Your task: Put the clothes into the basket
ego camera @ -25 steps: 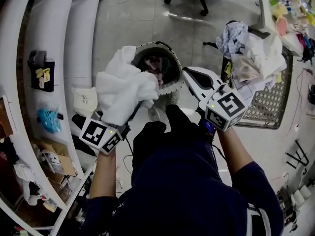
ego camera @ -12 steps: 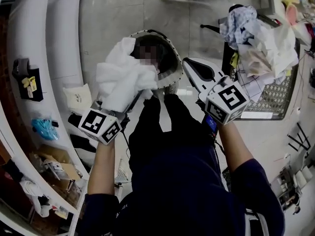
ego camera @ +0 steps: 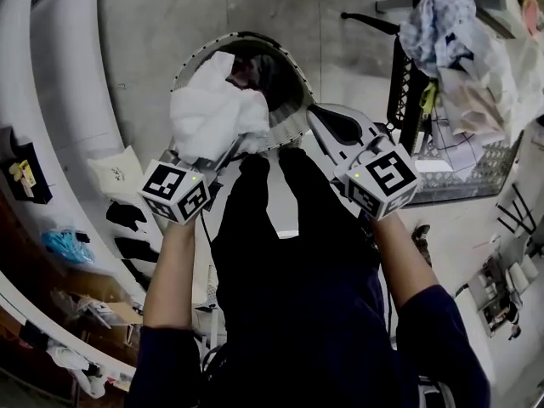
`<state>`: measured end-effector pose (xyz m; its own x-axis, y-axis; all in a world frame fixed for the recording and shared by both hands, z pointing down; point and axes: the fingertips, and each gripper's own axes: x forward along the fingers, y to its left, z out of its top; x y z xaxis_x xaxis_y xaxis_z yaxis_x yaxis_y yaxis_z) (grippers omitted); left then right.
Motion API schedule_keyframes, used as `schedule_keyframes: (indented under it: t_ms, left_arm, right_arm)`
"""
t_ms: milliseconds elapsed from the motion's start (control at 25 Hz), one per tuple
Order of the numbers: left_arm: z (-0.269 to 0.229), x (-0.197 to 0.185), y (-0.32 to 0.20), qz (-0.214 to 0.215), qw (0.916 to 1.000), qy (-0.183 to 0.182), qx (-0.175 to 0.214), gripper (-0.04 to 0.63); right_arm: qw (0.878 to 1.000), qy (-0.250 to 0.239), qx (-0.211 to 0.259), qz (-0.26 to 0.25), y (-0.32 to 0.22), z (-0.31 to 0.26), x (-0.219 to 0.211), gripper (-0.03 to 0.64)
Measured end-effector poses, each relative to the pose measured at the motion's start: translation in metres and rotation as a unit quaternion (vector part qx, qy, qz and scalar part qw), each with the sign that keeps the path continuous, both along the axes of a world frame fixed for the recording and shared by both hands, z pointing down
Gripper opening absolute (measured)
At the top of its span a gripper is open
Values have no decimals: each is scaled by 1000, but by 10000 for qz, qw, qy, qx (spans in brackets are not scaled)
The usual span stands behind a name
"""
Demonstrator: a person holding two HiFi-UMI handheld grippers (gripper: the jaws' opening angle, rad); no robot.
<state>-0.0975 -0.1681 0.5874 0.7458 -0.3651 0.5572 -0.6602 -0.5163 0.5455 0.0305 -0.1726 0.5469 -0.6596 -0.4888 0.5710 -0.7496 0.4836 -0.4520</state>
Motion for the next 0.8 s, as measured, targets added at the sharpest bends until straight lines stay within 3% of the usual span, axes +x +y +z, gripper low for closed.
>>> schedule_keyframes:
  t_ms: [440,800]
  left_arm:
    - [141,17,-4,79,9975,-121,-685,245]
    - [251,33,13,357,9897,-430,-1317,247]
  right_arm:
    - [9990,196,-379,-95,6,101,-13,6]
    - [9969,222,-753,-62,22,152,-1,6]
